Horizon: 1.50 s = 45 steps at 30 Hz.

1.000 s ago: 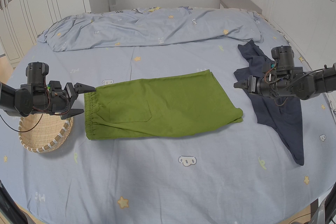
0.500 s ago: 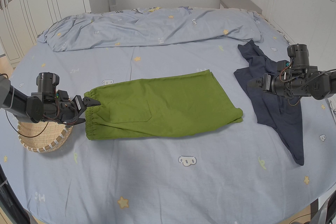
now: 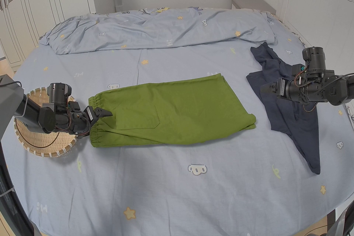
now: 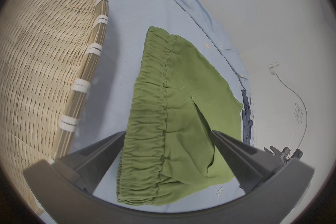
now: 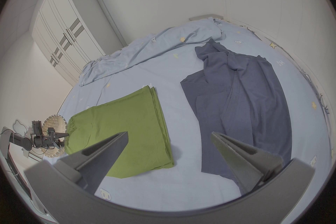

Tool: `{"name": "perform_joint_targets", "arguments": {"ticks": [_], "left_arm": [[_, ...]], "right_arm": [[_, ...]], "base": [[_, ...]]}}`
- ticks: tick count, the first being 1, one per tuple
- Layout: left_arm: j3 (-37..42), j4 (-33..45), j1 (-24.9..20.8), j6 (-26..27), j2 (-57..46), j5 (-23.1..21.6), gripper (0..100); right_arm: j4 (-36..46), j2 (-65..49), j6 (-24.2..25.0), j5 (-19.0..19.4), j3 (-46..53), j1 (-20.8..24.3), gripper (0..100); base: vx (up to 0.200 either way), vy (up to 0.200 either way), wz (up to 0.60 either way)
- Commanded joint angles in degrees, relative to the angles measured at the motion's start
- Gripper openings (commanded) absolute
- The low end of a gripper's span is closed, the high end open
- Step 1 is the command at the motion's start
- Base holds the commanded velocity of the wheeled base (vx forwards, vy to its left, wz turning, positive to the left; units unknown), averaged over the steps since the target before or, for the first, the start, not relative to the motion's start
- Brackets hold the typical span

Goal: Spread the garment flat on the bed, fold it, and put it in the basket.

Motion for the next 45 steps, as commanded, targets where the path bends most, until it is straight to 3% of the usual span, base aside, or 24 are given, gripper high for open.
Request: {"name": "perform_joint_targets", "arguments": {"ticks": [1, 11, 18, 23, 24, 26, 37, 43, 45], "left_arm": [[-0.2, -0.3, -0.1, -0.2, 0.5, 0.0, 100], [0.0, -1.2, -0.4, 0.4, 0.6, 0.1, 100], [-0.4, -2.2, 0.0, -3.0, 0.8, -0.9, 100], [-0.4, -3.7, 1.4, -5.3, 1.5, -5.7, 100], [-0.5, -3.7, 1.9, -5.9, 1.6, -7.2, 0], [-0.9, -3.8, 2.5, -6.2, 1.7, -9.2, 0], [-1.5, -3.8, 2.5, -5.7, 2.4, -9.6, 0], [-3.8, -3.7, 1.3, -6.0, 2.4, -9.3, 0], [-3.8, -3.7, 1.3, -6.0, 2.4, -9.3, 0]], "right_arm": [[-0.1, 0.6, 0.0, 0.0, 0.0, 0.1, 100], [-0.1, 0.5, 0.0, 0.0, 0.0, 0.3, 100], [-0.1, 0.5, 0.0, 0.0, -0.1, 0.2, 100], [-0.1, 0.9, 0.2, 0.4, -0.5, -0.2, 100], [-0.1, 1.1, 0.3, 1.8, -0.5, -0.5, 100], [0.0, 1.1, 0.4, 4.0, -0.6, -0.9, 100], [0.2, 5.0, 0.3, 5.4, -2.9, -2.1, 100], [9.6, 15.7, 1.6, 16.2, -16.6, -5.3, 100], [9.6, 15.7, 1.6, 16.2, -16.6, -5.3, 100]], "base": [[0.000, 0.000, 0.00], [0.000, 0.000, 0.00], [0.000, 0.000, 0.00], [0.000, 0.000, 0.00], [0.000, 0.000, 0.00], [0.000, 0.000, 0.00], [0.000, 0.000, 0.00], [0.000, 0.000, 0.00], [0.000, 0.000, 0.00]]}}
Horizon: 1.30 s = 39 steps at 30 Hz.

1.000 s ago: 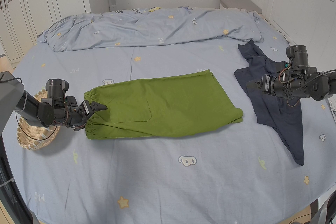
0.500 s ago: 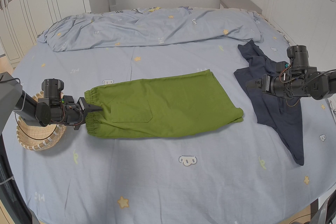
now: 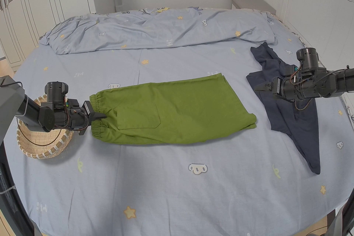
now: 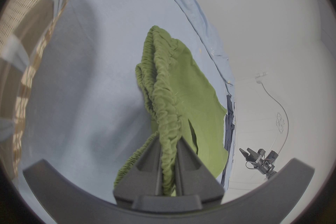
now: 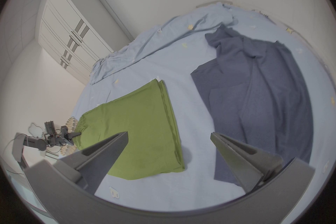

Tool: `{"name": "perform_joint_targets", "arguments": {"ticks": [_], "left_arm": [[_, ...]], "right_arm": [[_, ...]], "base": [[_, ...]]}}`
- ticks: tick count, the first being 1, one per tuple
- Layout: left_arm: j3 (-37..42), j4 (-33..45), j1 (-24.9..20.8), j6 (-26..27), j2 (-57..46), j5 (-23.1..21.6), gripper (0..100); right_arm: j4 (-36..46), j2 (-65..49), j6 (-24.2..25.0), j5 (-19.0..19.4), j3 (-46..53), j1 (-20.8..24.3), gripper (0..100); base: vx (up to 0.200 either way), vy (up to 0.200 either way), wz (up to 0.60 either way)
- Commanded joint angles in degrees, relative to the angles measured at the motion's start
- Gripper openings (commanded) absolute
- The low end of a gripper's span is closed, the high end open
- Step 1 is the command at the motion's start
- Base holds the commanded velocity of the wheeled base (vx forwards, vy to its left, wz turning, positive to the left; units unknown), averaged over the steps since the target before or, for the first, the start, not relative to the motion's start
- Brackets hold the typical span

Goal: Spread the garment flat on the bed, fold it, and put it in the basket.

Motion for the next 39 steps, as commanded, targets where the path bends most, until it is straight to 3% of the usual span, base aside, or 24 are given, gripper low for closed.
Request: {"name": "perform_joint_targets", "arguments": {"ticks": [1, 3, 16, 18, 22, 30, 39], "left_arm": [[-1.3, 0.0, -0.7, -0.1, 0.1, 0.2, 0], [-1.7, 0.2, -0.7, 0.0, 0.3, 0.3, 0], [-1.6, 0.2, -0.3, 0.1, 0.7, 0.3, 0], [-1.6, 0.2, -0.3, 0.1, 0.7, 0.3, 0], [-1.6, 0.2, -0.2, 0.1, 0.6, 0.3, 0], [-1.6, 0.2, -0.2, 0.2, 0.6, 0.3, 0], [-1.5, 0.2, -0.2, 0.2, 0.6, 0.3, 0]], "right_arm": [[3.5, 7.4, 0.6, 3.3, -6.2, -2.0, 100], [10.5, 18.9, 0.5, 4.5, -19.5, -4.1, 100], [16.2, 22.7, 0.4, 12.1, -23.1, -2.3, 100], [17.8, 22.3, 0.4, 15.5, -22.7, -2.3, 100], [18.1, 18.2, 0.1, 27.0, -19.4, -3.8, 100], [9.3, 12.1, -1.2, 26.9, -10.7, -3.6, 100], [9.1, 13.2, -1.7, 26.9, -9.5, -4.0, 100]], "base": [[0.000, 0.000, 0.00], [0.000, 0.000, 0.00], [0.000, 0.000, 0.00], [0.000, 0.000, 0.00], [0.000, 0.000, 0.00], [0.000, 0.000, 0.00], [0.000, 0.000, 0.00]]}}
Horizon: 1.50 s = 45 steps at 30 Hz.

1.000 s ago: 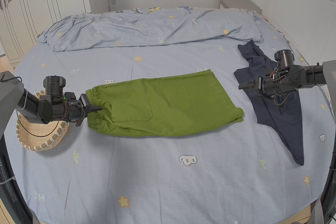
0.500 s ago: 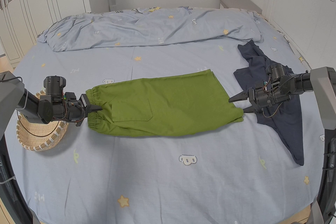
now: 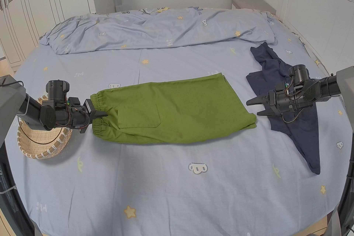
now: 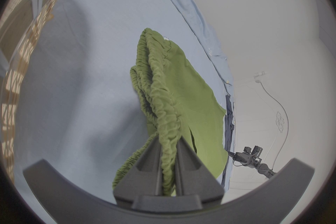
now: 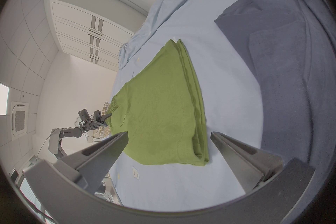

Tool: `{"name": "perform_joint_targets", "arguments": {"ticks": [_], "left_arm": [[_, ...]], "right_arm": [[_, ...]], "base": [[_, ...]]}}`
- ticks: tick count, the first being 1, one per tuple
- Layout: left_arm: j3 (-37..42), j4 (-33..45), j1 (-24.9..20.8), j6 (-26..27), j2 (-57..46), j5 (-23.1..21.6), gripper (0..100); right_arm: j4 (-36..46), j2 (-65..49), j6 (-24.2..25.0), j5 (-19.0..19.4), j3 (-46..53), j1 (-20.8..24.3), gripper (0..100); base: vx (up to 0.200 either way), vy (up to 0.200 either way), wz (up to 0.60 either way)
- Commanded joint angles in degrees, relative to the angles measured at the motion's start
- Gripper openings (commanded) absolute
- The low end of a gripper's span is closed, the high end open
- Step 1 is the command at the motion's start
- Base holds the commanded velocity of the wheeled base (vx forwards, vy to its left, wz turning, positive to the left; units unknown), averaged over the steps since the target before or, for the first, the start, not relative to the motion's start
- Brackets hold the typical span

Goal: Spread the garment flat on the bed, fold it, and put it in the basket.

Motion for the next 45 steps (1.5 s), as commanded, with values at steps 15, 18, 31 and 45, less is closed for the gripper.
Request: {"name": "perform_joint_targets", "arguments": {"ticks": [15, 18, 31, 45], "left_arm": [[-0.1, 0.0, 0.1, 0.0, 0.0, 0.0, 0], [-0.1, 0.0, 0.2, 0.0, 0.1, 0.0, 0], [-0.2, 0.0, 0.4, 0.1, 0.1, 0.0, 0], [-0.2, 0.0, 0.4, 0.1, 0.2, 0.0, 0]], "right_arm": [[0.1, 3.7, -0.1, 0.1, 1.0, 0.6, 100], [0.1, 3.6, -0.1, 0.4, 1.2, 1.3, 100], [0.1, 3.5, 0.1, 1.0, 1.5, 2.6, 100], [0.0, 3.6, -0.2, 1.0, 1.3, 0.6, 0]], "base": [[0.000, 0.000, 0.00], [0.000, 0.000, 0.00], [0.000, 0.000, 0.00], [0.000, 0.000, 0.00]]}}
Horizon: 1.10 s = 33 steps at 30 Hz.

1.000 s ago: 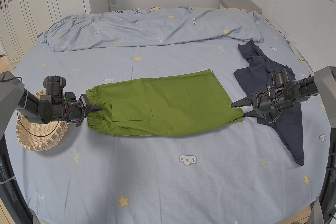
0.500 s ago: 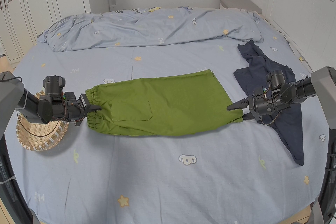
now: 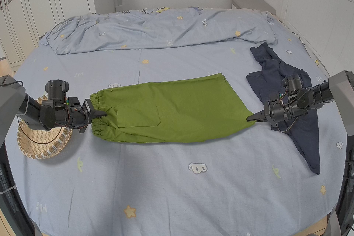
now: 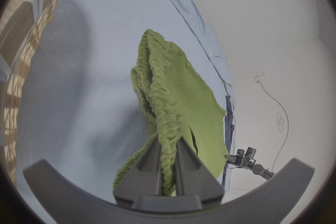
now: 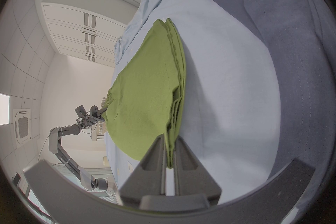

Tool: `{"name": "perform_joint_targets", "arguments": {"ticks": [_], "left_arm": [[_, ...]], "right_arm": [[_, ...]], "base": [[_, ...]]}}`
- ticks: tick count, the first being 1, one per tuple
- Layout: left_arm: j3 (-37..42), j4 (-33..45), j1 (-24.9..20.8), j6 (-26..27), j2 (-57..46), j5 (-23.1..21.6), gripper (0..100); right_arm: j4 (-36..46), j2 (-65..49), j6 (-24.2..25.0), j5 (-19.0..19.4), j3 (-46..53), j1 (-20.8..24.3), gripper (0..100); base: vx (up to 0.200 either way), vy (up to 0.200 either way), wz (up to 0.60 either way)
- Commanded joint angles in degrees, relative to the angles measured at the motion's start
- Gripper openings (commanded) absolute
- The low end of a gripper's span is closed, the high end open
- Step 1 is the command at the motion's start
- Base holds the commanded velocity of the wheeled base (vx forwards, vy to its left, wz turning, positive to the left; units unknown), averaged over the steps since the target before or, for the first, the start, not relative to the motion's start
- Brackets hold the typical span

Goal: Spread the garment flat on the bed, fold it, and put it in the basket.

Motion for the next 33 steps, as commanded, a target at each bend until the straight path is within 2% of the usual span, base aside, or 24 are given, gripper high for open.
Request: {"name": "perform_joint_targets", "arguments": {"ticks": [1, 11, 18, 21, 33], "left_arm": [[-0.1, 0.0, 0.0, 0.0, 0.2, 0.0, 0], [-1.8, 3.6, 0.2, 0.4, 0.5, 0.0, 0], [-3.2, 11.4, 0.4, 5.4, -0.6, 0.0, 0], [-4.0, 17.2, 0.3, 8.3, -2.0, 0.0, 0], [-3.1, 29.5, 0.5, 15.0, -4.6, 0.0, 0]], "right_arm": [[-0.1, -0.1, -0.1, 0.0, -0.1, -0.4, 0], [0.1, -3.1, -2.9, 0.0, 4.8, -0.6, 0], [0.1, -8.1, -4.1, 0.0, 9.5, -1.5, 0], [0.0, -12.2, -5.4, 0.0, 14.8, -2.4, 0], [-0.2, -22.7, -11.2, -0.1, 33.2, -2.0, 0]], "base": [[0.000, 0.000, 0.00], [0.000, 0.000, 0.00], [0.000, 0.000, 0.00], [0.000, 0.000, 0.00], [0.000, 0.000, 0.00]]}}
